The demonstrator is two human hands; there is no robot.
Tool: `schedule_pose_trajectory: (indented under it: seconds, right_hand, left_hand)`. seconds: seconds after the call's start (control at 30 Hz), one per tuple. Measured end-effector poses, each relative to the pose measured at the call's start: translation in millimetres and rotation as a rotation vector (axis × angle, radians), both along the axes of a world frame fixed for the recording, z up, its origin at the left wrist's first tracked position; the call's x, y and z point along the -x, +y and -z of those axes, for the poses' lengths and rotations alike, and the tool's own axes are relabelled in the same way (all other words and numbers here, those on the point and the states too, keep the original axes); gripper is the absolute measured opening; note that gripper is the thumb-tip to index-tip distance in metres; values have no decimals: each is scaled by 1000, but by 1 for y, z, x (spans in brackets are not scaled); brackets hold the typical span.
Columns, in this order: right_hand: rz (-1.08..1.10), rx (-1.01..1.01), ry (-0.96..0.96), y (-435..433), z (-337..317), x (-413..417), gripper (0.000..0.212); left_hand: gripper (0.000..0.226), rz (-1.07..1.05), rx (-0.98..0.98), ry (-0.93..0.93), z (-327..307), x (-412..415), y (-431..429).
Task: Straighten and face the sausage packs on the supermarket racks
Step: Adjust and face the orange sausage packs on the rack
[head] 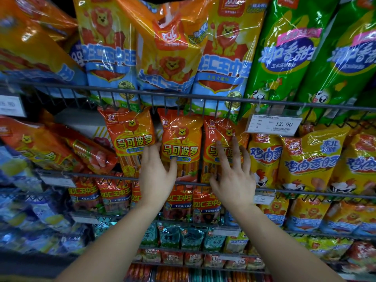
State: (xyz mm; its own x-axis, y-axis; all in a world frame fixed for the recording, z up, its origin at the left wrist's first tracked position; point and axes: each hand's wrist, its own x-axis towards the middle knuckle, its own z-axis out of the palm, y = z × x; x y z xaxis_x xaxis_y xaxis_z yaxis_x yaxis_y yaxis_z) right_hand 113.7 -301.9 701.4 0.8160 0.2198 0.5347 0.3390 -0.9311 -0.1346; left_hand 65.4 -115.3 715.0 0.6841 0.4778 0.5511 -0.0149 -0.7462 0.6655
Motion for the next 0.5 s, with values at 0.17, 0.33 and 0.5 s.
schedule_pose_trajectory:
  seconds: [0.17, 0.33, 0.5]
  right_hand:
    - [-17, -14, -12, 1, 2, 0, 86]
    - [-32, -5, -3, -2, 3, -2, 86]
    - [-36, -20, -31, 0, 5, -3, 87]
  left_hand:
    - [73, 57, -522, 130, -5, -2, -1]
    - [100, 73, -535, 382, -1, -5, -8]
    - [98, 54, -551, 385, -3, -6, -7]
